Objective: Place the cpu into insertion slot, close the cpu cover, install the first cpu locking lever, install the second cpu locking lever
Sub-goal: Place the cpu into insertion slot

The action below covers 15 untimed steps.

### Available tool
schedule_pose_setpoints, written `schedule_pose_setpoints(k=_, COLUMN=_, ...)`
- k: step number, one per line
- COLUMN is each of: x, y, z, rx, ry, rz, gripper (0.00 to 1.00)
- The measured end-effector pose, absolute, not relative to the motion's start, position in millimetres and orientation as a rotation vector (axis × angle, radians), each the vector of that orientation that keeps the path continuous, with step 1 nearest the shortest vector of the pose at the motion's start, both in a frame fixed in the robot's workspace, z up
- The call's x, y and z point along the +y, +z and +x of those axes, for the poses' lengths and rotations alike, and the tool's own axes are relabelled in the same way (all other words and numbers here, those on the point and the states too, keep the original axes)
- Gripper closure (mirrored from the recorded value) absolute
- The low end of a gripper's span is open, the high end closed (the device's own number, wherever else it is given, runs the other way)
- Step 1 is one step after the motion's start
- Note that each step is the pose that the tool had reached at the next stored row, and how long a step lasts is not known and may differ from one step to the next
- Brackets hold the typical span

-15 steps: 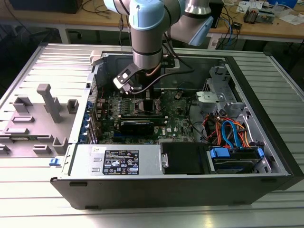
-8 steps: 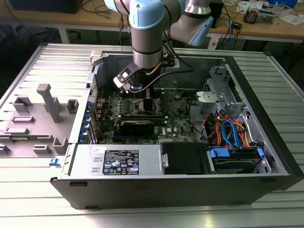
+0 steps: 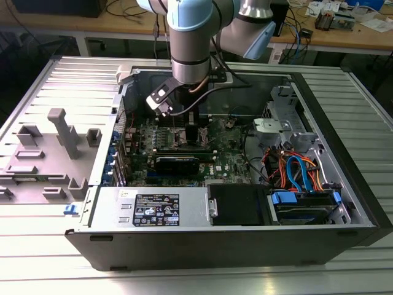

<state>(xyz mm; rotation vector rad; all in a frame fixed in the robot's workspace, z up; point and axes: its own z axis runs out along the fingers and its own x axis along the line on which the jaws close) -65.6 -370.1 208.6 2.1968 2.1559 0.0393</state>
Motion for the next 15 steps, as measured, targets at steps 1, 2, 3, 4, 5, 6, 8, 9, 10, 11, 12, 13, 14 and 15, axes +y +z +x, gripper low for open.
schedule_pose_setpoints(k=1, x=-370.1, y=211.5, z=-65.6, rx=2.156, ry=0.040, rz=2.197, gripper=0.35)
schedule_pose_setpoints(k=2, x=-370.1, y=214.6, z=-65.6, rx=2.156, ry=0.039, rz=2.197, gripper=0.47)
schedule_pose_setpoints(k=3, x=-370.0, y=216.6, z=-65.6, rx=2.156, ry=0.039, rz=2.197, gripper=0.53)
schedule_pose_setpoints(k=4, x=-370.1, y=219.1, z=-65.6, rx=2.156, ry=0.039, rz=2.197, gripper=0.65)
schedule_pose_setpoints(k=5, x=-370.0, y=219.7, z=-65.5, rx=2.156, ry=0.039, rz=2.197, gripper=0.65)
schedule_pose_setpoints(k=6, x=-370.0, y=219.7, z=-65.5, rx=2.156, ry=0.039, rz=2.197, gripper=0.71)
schedule_pose_setpoints(k=8, x=-370.0, y=220.1, z=-65.5, rx=2.156, ry=0.039, rz=2.197, gripper=0.77)
schedule_pose_setpoints(k=9, x=-370.0, y=220.2, z=-65.5, rx=2.156, ry=0.039, rz=2.197, gripper=0.84)
schedule_pose_setpoints(k=10, x=-370.1, y=220.2, z=-65.6, rx=2.156, ry=0.039, rz=2.197, gripper=0.89)
schedule_pose_setpoints(k=11, x=-370.1, y=220.2, z=-65.5, rx=2.157, ry=0.039, rz=2.197, gripper=0.89)
schedule_pose_setpoints(k=12, x=-370.1, y=220.2, z=-65.6, rx=2.157, ry=0.039, rz=2.197, gripper=0.89)
schedule_pose_setpoints(k=13, x=-370.1, y=220.2, z=-65.6, rx=2.157, ry=0.039, rz=2.197, gripper=0.89)
schedule_pose_setpoints(k=14, x=-370.1, y=220.2, z=-65.6, rx=2.157, ry=0.039, rz=2.197, gripper=0.89)
schedule_pose_setpoints(k=15, x=-370.1, y=220.2, z=-65.5, rx=2.157, ry=0.039, rz=2.197, gripper=0.89)
